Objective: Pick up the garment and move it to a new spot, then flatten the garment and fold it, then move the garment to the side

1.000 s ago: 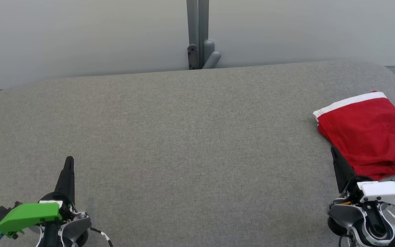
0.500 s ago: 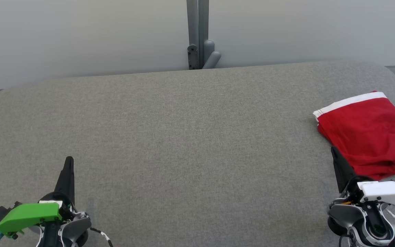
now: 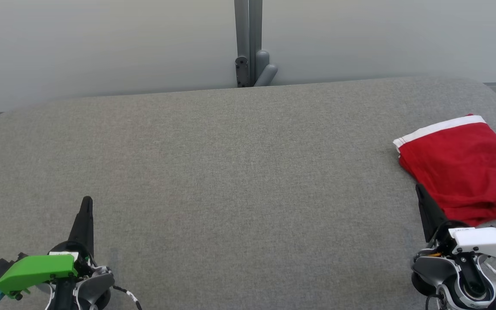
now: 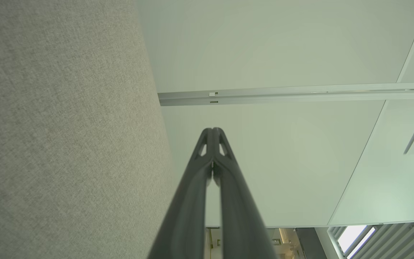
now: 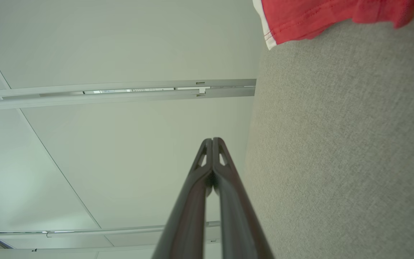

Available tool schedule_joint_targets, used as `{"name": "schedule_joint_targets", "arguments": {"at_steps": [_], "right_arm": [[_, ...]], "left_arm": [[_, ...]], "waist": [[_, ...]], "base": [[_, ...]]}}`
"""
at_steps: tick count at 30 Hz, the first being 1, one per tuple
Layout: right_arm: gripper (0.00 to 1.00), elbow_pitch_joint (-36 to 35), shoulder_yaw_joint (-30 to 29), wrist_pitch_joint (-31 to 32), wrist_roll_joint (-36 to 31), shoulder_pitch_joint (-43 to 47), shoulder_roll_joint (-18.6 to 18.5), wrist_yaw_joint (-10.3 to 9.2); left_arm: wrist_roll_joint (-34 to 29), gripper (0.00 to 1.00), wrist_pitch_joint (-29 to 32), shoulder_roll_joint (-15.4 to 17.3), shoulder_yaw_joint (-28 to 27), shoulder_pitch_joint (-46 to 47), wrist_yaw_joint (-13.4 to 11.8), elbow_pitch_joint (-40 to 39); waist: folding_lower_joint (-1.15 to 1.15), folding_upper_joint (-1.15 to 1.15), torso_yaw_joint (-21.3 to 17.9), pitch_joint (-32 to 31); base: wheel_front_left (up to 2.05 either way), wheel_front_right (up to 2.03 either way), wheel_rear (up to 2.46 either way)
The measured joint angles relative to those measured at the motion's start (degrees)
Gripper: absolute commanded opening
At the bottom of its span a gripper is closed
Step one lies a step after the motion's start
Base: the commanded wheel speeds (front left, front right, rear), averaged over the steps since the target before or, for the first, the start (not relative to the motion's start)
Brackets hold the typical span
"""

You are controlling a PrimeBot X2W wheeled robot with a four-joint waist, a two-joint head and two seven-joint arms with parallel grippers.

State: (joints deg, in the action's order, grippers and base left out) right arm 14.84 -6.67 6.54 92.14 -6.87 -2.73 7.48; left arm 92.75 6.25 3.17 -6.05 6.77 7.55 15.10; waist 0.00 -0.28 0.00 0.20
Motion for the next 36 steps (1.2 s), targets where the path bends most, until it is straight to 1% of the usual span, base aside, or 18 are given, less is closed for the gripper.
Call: {"name": "schedule_joint_targets", "arguments": {"at_steps": [36], "right_arm": [[0.0, 0.0, 0.0, 0.0, 0.0, 0.0, 0.0, 0.0]], "left_arm": [[0.0, 0.0, 0.2, -0.1, -0.2, 0.0, 0.0, 0.0]], "waist": [[0.0, 0.0, 0.0, 0.0]], "base": [[0.0, 0.0, 0.0]]}}
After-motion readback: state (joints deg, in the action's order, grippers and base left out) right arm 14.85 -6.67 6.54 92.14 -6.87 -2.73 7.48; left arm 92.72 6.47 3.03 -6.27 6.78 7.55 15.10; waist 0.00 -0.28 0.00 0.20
